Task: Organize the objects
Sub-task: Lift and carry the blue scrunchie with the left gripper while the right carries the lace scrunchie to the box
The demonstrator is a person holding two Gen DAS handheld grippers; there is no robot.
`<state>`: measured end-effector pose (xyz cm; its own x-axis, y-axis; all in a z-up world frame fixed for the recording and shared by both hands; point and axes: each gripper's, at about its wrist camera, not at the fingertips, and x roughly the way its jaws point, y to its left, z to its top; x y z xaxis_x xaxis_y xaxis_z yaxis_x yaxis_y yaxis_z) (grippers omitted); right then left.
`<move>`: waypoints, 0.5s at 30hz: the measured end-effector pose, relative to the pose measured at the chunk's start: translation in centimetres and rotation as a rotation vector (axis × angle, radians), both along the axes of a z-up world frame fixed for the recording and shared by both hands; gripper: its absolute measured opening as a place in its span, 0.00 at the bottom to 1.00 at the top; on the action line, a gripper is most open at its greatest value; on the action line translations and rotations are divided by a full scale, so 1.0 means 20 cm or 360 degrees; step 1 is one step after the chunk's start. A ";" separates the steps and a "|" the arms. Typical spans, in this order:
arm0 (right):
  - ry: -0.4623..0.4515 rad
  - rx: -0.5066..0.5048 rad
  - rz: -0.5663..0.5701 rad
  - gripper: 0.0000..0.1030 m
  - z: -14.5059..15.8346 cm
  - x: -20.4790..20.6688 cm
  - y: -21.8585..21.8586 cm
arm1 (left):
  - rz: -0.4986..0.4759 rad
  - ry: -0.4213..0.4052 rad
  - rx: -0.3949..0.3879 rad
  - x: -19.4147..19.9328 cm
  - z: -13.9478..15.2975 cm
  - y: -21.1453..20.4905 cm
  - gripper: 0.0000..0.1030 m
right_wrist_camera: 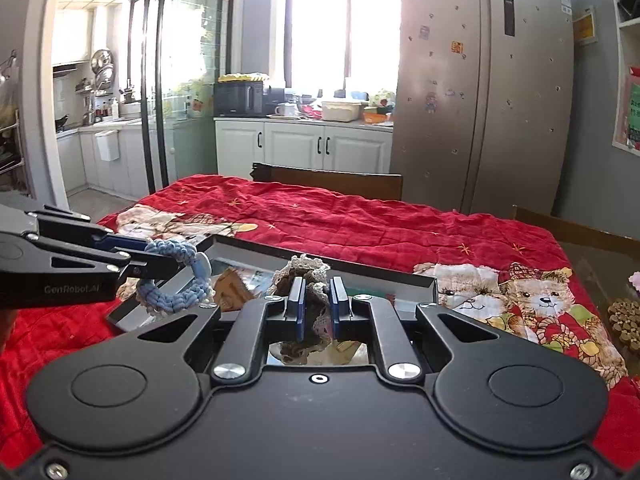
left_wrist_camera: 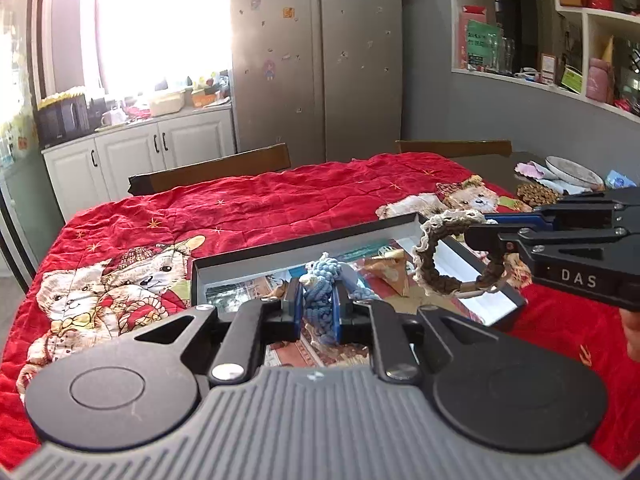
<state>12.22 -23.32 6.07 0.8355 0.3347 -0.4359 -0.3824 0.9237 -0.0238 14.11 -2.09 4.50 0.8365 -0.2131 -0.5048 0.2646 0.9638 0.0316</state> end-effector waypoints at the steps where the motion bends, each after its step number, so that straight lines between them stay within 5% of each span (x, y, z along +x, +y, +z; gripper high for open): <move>1: 0.0004 0.0007 -0.0009 0.11 0.00 0.02 0.00 | 0.0008 0.0000 0.0000 0.02 0.00 0.00 0.17; 15: 0.0102 0.0147 -0.0162 0.12 -0.07 0.34 -0.02 | 0.0093 0.0044 -0.0022 0.27 -0.05 -0.08 0.17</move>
<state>19.06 -23.67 4.75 0.8386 0.2907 -0.4608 -0.2845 0.9549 0.0846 19.48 -3.62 3.51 0.8335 -0.1714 -0.5253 0.2085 0.9779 0.0117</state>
